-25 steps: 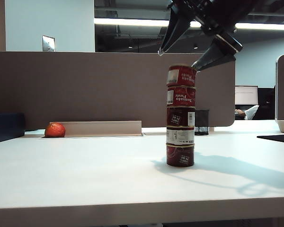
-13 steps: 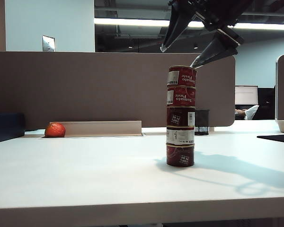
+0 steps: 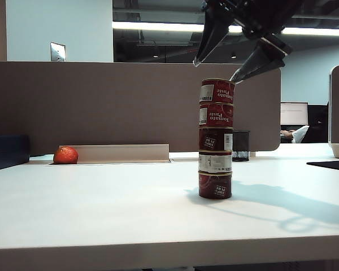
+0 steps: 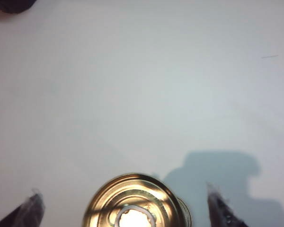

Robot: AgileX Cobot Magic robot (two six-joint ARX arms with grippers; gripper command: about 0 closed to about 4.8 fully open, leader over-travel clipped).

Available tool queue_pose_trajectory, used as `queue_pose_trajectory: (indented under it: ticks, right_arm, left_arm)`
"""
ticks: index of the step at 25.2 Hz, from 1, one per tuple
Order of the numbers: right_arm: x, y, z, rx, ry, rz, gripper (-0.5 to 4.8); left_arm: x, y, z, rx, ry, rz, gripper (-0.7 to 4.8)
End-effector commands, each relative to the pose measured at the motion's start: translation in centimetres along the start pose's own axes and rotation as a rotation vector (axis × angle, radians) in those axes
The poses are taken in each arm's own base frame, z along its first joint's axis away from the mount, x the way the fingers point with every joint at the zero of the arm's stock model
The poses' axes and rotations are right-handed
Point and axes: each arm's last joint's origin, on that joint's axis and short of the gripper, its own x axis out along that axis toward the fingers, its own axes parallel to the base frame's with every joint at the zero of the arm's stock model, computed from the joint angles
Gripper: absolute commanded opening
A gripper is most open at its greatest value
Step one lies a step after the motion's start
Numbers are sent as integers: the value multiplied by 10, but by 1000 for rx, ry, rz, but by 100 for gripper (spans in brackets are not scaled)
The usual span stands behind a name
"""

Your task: Take a can of tomato sauce from the stacked ones and place it on the table.

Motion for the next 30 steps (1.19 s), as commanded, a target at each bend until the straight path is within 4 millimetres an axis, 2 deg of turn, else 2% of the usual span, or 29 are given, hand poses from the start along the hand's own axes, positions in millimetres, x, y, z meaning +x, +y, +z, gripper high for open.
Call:
queue_pose_trajectory:
  ticks: [1, 14, 27, 30]
  right_arm:
    - [3, -1, 1, -2, 7, -2, 479]
    - [17, -2, -5, 7, 58, 3, 479]
    - [18, -3, -8, 13, 81, -2, 479]
    - [19, -3, -8, 14, 84, -2, 413]
  left_arm:
    - [0, 0, 0, -8, 8, -4, -6]
    - [0, 0, -2, -15, 22, -4, -6]
    - [0, 0, -2, -16, 22, -4, -6]
    - [0, 0, -2, -15, 22, -4, -6]
